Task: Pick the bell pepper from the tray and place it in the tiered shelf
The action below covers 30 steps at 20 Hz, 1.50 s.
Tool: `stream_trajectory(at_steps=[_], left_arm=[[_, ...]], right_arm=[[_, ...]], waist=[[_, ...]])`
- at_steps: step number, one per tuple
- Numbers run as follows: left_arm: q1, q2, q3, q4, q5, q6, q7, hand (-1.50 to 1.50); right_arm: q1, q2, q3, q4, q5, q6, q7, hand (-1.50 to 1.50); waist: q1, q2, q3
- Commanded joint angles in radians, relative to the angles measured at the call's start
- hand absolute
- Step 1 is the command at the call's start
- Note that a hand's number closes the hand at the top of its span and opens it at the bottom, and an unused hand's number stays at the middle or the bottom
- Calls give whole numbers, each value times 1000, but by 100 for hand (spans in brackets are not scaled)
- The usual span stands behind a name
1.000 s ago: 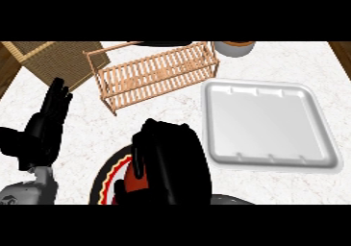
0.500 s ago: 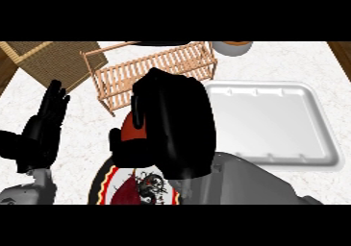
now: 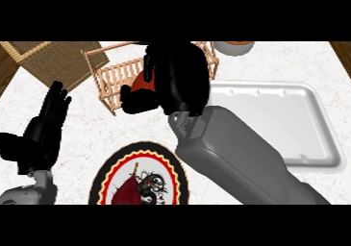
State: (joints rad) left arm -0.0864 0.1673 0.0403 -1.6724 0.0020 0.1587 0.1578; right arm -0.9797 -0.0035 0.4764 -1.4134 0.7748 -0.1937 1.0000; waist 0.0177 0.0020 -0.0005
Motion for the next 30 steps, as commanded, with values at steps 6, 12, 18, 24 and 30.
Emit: stream_trajectory(at_steps=[6, 12, 18, 24, 30], left_arm=[[8, 20, 33, -44, 30, -31, 23, 0], [-48, -7, -14, -7, -9, -23, 35, 0], [-59, 4, 22, 14, 10, -30, 34, 0], [-56, -8, 2, 20, -12, -30, 18, 0], [-7, -18, -11, -31, -15, -35, 25, 0]], right_arm=[[-55, 3, -76, 360, -31, -289, -227, 150], [-142, 3, 2, 601, -191, -443, -343, 150], [-174, 3, -83, 712, -294, -544, -421, 150], [-263, 3, -137, 874, -462, -443, -569, -150], [-271, 3, -195, 898, -556, -426, -750, -150]], waist=[[8, 3, 0], [28, 9, 0], [34, 11, 0], [44, 15, 0], [29, 10, 0]])
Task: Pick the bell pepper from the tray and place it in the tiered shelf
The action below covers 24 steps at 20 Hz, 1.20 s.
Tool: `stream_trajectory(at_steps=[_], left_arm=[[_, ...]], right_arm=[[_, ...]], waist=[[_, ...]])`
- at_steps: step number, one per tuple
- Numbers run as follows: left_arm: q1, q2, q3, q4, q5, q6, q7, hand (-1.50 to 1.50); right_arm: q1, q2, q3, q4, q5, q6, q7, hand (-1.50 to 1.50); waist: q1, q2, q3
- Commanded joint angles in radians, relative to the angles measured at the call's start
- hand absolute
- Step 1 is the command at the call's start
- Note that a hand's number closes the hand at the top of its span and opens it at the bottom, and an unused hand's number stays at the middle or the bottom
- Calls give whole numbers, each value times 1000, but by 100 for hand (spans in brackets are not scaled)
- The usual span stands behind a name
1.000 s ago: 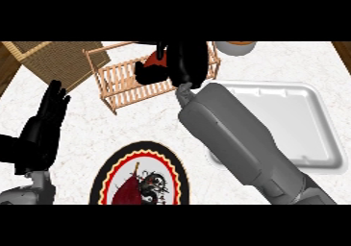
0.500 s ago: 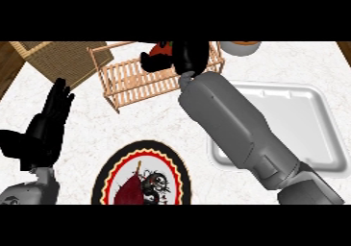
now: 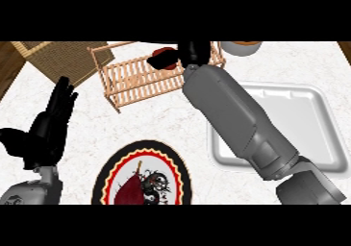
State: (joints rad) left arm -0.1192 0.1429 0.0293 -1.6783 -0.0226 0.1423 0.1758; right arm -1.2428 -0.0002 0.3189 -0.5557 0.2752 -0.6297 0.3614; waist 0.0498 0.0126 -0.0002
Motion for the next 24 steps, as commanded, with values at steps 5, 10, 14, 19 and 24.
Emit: stream_trajectory(at_steps=[5, 10, 14, 19, 24], left_arm=[[9, -18, -1, 37, 2, -8, -42, 0], [75, 24, 49, -22, 27, -29, -32, 0], [54, 10, 56, -4, 31, -16, -9, 0], [77, 3, 44, -29, -9, 10, -24, 0], [14, 9, 56, 23, -10, 12, -3, 0]], right_arm=[[-37, 0, -44, -14, -143, -54, -144, -150], [-16, 0, -124, -78, -116, -119, -102, -150], [43, -104, -149, -167, -110, -83, -42, -150], [175, -245, -151, -342, -115, 5, 82, -150], [383, -352, -157, -649, -155, 98, 146, -150]], waist=[[-5, -3, 0], [-38, -16, 0], [-60, -20, 0], [-76, -25, 1], [-84, -22, 0]])
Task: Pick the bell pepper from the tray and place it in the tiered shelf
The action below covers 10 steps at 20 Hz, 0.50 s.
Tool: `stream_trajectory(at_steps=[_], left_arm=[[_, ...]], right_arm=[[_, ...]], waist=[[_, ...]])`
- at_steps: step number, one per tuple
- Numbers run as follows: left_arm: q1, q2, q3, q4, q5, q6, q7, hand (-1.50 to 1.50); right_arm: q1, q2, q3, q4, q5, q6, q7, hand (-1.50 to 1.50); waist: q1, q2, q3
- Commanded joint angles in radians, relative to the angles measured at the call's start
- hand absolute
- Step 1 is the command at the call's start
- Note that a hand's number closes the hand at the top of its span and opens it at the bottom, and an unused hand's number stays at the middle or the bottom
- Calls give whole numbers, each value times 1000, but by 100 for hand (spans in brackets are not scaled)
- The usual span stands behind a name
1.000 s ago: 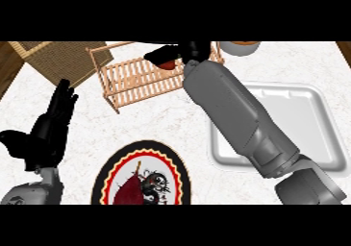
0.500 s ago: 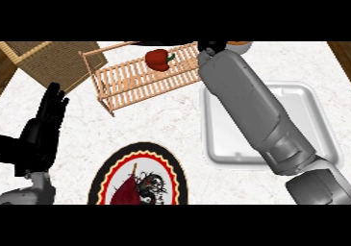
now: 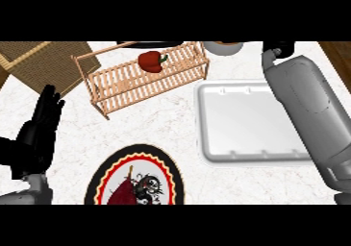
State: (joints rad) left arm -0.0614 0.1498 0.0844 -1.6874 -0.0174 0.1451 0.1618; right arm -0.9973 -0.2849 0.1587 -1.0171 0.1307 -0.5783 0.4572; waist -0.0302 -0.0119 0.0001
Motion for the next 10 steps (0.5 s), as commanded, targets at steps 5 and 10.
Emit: stream_trajectory(at_steps=[5, 10], left_arm=[[69, -32, -19, -8, 10, -27, -70, 0], [22, -55, -66, -53, -53, 21, 23, 0]], right_arm=[[243, -202, -118, -304, -123, 213, 3, -150], [337, -200, -164, -458, -122, 242, 42, -150]], waist=[[22, 8, 0], [29, 10, 0]])
